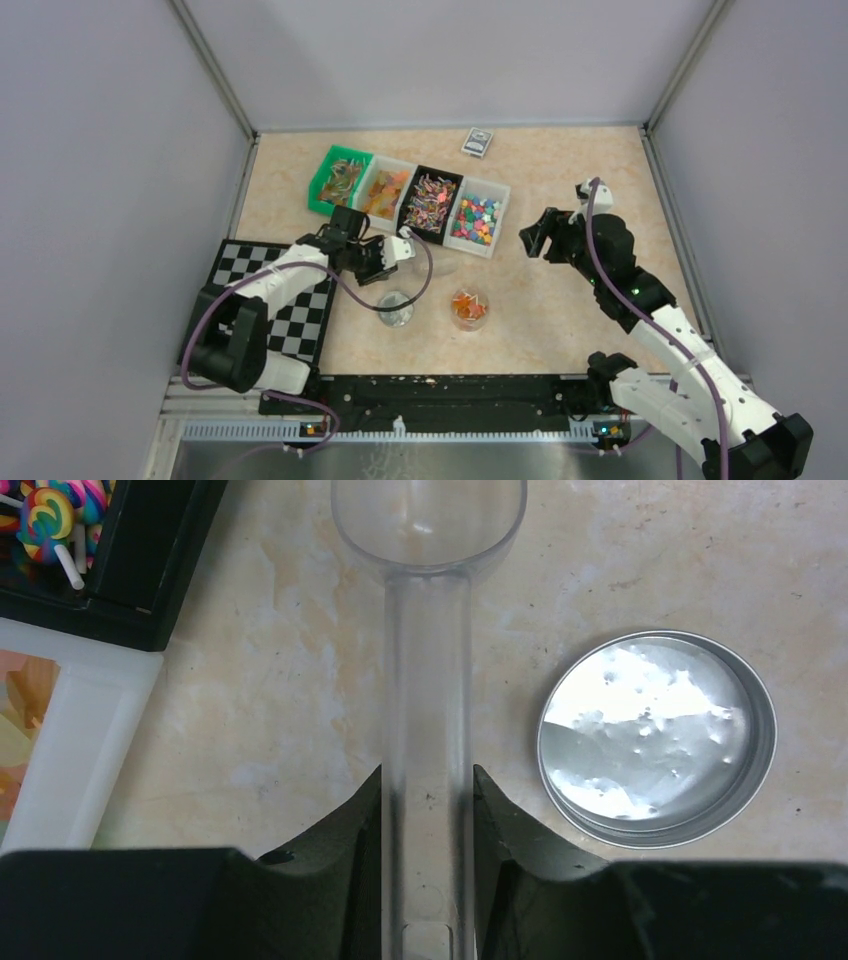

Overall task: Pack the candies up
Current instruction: Place the spatula at the center of the board, then adjust the packing bottle at the center of the board.

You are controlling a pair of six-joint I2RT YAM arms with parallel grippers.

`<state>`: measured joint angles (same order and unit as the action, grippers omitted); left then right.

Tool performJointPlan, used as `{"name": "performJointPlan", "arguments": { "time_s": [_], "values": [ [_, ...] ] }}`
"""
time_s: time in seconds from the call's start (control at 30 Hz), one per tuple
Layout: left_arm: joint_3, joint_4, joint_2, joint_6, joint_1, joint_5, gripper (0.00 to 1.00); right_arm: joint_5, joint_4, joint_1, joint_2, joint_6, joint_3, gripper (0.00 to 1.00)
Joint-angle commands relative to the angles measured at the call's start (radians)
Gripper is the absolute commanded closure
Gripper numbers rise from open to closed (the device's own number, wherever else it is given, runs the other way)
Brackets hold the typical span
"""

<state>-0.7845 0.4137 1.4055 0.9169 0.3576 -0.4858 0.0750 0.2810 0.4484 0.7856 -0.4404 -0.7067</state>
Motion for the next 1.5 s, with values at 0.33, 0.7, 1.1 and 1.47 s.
{"name": "performJointPlan", "arguments": {
  "time_s": [0.33,0.7,1.1,1.47],
  "values": [
    [-0.014,-0.014,-0.068,-0.023,0.000,0.024,0.46,-0.018,0.043,-0.004,-0.029,0.034,-0.072,0.32],
    [-0.171,-0.042,-0.208,-0.508,0.000,0.111,0.01,-0.152,0.190,-0.004,0.000,0.011,-0.146,0.22],
    [-0.193,0.057,-0.239,-1.095,0.009,0.019,0.12,-0.180,0.256,0.147,0.041,-0.147,-0.024,0.48],
    [-0.084,-0.030,-0.160,-1.348,0.305,0.085,0.29,-0.189,0.067,0.222,0.154,-0.193,0.075,0.60]
  ]
}}
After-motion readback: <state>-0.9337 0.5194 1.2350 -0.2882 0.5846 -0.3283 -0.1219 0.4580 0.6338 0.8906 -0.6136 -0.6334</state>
